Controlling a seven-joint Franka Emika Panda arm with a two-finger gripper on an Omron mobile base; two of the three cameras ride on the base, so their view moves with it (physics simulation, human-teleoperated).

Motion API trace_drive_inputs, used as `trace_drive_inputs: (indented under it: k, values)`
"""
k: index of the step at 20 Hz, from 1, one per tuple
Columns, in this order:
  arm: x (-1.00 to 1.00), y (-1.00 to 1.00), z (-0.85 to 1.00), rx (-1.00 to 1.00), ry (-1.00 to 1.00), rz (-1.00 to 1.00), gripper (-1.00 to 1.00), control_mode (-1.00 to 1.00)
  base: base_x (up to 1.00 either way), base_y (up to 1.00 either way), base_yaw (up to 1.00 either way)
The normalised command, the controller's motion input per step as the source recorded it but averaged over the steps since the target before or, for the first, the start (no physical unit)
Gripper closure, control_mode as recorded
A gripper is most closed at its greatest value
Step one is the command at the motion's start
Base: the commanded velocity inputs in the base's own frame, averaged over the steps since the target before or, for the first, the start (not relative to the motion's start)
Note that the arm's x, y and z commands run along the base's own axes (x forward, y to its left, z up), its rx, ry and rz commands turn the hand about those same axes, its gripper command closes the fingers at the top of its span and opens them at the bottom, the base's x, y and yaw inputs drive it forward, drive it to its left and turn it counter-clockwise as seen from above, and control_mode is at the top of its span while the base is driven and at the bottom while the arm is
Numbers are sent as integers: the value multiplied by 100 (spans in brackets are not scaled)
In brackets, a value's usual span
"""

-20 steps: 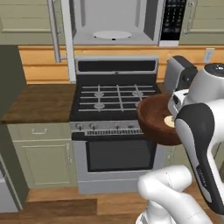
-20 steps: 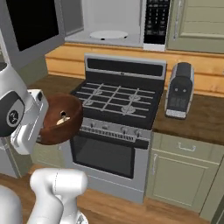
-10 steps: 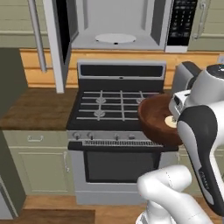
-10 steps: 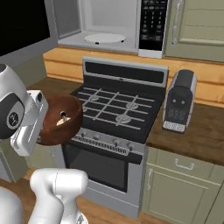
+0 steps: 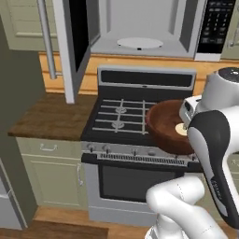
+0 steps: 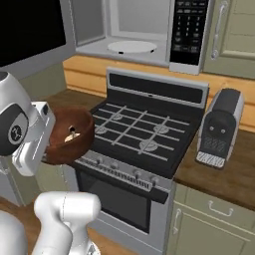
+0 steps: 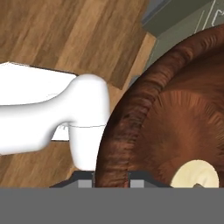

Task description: Pick the mushroom from the sink and place it in the bowl. Then pick the bowl and place it in the microwave. Then close the microwave door and press the start button.

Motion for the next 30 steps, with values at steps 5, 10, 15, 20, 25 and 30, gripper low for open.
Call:
trace_drive_inputs:
  k: [5,10,15,20,25,30]
  values:
    - [0,0,0,0,0,0,100,100,75,-12,24]
    - [0,0,0,0,0,0,100,100,59,-5,12]
    - [0,0,0,0,0,0,100,100,47,0,8]
    - [-7,0,70,1,-13,1,100,-100,0,0,0]
    - [0,-15,82,4,-9,1,100,-100,0,0,0]
    - [33,-17,38,6,-20,4,100,-100,0,0,0]
